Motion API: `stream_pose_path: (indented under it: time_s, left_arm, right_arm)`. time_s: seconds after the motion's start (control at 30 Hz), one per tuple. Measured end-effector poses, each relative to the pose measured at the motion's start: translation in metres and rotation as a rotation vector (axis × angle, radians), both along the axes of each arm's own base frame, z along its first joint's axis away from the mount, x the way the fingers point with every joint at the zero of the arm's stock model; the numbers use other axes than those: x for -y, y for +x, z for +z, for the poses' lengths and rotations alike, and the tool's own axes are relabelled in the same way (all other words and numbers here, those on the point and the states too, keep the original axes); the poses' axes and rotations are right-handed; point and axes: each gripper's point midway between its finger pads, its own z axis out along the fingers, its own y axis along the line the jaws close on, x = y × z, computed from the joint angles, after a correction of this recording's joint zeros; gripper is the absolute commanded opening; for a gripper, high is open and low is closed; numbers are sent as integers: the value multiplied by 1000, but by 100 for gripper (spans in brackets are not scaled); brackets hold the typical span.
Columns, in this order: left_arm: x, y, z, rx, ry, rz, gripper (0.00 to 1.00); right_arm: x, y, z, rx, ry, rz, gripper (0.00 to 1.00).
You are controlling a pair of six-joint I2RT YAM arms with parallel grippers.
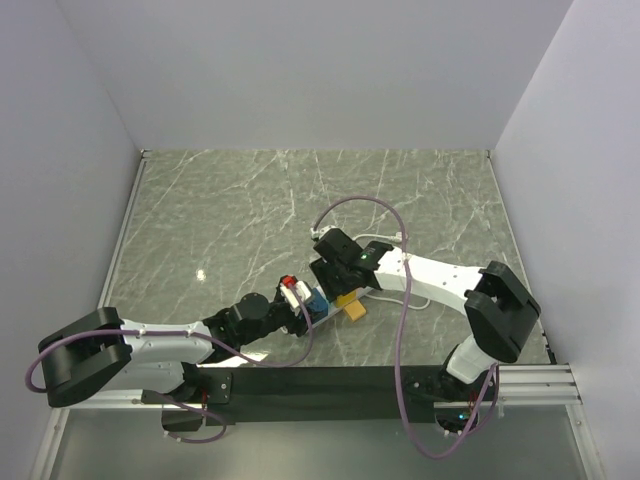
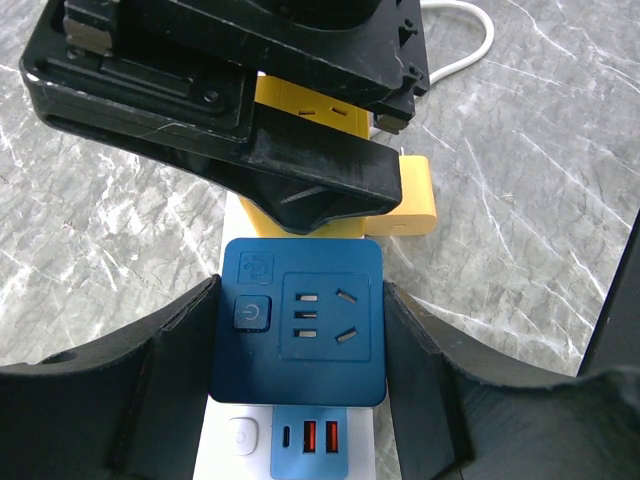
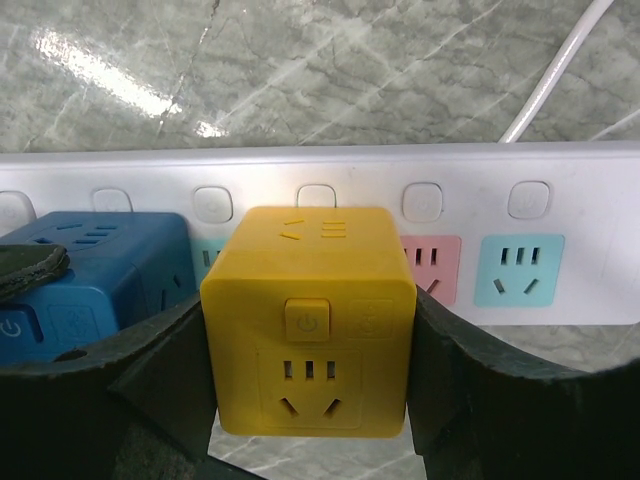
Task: Insert the plug
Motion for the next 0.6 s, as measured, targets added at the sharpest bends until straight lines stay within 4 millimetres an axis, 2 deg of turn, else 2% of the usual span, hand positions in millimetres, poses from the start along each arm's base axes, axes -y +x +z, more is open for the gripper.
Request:
stream_pose_path:
  time_s: [0.07,0.13,0.17,0.2,0.23,0.4,0.6]
  left_arm:
    - [0,0,0,1,0,1,1]
    - [0,0,0,1,-1,3,1]
    - [0,1,0,2,0,4,1]
    - [0,1,0,3,0,6,1]
    - [0,1,0,3,0,7,1]
    - [-1,2,0,4,0,12,1]
    - [0,4,0,5,3,19,1]
  right_arm:
    - [-2,1,2,12,15,-3,0]
    - [-2,2,6,24,26,-7,12]
    - [-3,3,8,29,31,-9,19]
    - [-3,3,9,32,34,-12,37]
    - [-3,3,9,35,36,-14,43]
    - [-3,4,12,44,40,-23,53]
    - [-1,5,13,53,35,-32,53]
